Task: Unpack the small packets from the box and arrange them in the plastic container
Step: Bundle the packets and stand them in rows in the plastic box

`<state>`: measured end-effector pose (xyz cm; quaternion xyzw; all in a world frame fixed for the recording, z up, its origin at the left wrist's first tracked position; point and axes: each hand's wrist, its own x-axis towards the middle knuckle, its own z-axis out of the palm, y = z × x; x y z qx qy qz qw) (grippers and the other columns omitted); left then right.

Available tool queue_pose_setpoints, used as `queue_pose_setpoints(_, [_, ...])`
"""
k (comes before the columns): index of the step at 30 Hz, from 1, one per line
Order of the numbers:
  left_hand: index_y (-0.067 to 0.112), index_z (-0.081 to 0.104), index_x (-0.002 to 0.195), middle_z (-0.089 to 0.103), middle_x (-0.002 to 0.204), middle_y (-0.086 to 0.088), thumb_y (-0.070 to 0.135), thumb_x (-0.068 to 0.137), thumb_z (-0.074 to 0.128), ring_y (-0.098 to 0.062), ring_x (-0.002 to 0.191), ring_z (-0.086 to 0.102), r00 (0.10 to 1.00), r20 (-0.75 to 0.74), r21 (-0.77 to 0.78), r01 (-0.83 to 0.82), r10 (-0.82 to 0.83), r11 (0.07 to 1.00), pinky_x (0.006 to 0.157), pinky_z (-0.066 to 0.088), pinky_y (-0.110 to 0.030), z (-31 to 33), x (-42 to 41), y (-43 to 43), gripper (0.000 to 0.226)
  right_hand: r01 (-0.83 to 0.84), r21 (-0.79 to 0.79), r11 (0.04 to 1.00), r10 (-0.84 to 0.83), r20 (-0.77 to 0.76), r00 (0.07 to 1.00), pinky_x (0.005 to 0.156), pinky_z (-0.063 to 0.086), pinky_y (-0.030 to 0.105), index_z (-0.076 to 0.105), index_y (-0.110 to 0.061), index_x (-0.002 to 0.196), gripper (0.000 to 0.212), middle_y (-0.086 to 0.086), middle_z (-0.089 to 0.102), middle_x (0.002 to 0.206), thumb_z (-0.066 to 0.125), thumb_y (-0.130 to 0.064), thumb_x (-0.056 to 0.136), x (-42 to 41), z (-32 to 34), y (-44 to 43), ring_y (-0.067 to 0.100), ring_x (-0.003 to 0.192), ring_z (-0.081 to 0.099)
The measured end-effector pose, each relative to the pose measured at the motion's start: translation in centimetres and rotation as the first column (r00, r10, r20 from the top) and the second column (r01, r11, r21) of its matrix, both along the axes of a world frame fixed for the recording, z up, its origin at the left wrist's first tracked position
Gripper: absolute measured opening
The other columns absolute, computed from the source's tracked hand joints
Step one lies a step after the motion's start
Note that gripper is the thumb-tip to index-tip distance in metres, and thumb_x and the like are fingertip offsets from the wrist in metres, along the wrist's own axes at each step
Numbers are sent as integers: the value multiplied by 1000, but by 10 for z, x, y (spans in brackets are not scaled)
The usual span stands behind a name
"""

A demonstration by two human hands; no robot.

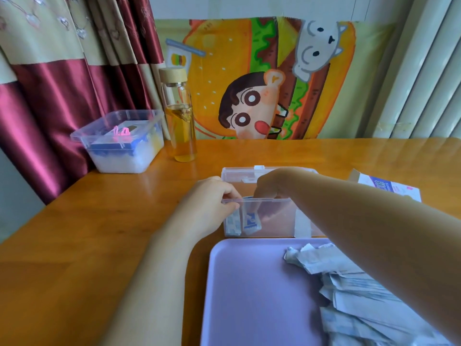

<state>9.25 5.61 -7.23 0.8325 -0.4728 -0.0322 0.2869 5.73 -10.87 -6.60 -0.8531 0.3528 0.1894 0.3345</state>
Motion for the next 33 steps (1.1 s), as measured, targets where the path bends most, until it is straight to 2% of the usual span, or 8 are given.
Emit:
queue_pose_setpoints(4, [27,70,96,43,82,20,20,92,58,-5,79,48,1000,3,-6,18,-18,1000,59,34,-13,0,1,1,14,34,126,992,-27,-55,998,90,52,31,66,-5,84,3,10,68,113,68,-3,83,2,-1,-1,22,99,67])
queue_pose_setpoints(12, [25,70,99,41,81,21,20,92,58,-7,82,47,1000,-9,-25,10,-10,1000,60,34,-14,-2,2,-1,15,-79,-137,987,73,-48,996,86,56,33,62,-4,103,30,11,67,110,70,-26,84,1,6,4,22,94,70])
queue_pose_setpoints(15, [24,69,99,42,82,19,21,92,58,-7,81,46,1000,2,-57,-12,12,998,60,33,-15,-2,3,-1,14,-98,-391,915,143,88,986,66,55,25,59,0,106,36,8,67,92,59,-32,91,-15,27,7,19,77,68])
queue_pose_setpoints(17, [24,69,99,44,85,16,21,92,58,-6,81,46,999,12,-80,-29,30,996,62,34,-15,-3,4,-1,13,-36,-535,844,183,224,957,72,56,33,65,4,105,37,13,71,95,51,-29,95,-33,40,2,26,84,69])
queue_pose_setpoints(20, [22,69,98,51,93,6,19,91,58,-10,86,50,998,36,-113,-49,54,992,72,38,-21,-4,5,-2,13,284,-490,824,83,601,795,78,56,39,70,0,91,24,15,70,91,52,-16,88,-72,46,-19,32,87,67])
queue_pose_setpoints(23, [20,70,97,53,97,1,16,91,58,-14,89,51,994,55,-135,-91,99,987,75,37,-23,-8,9,-3,14,489,-394,778,-57,732,679,71,53,32,66,-12,81,15,9,68,82,52,-13,87,-108,33,-34,28,76,65])
queue_pose_setpoints(28, [16,71,95,49,90,4,12,89,60,-17,87,54,977,96,-181,-170,189,969,72,36,-23,-19,17,-5,13,393,-443,806,-164,471,867,78,55,36,70,-8,92,18,11,69,93,53,-14,89,-123,-1,-52,29,88,66])
queue_pose_setpoints(33, [16,70,99,50,95,3,14,90,59,-16,88,54,966,107,-181,-214,236,960,72,39,-24,-23,19,-5,14,1,-558,830,15,23,1000,53,41,21,61,-8,83,25,3,59,71,57,-32,90,-107,-12,-31,17,66,56])
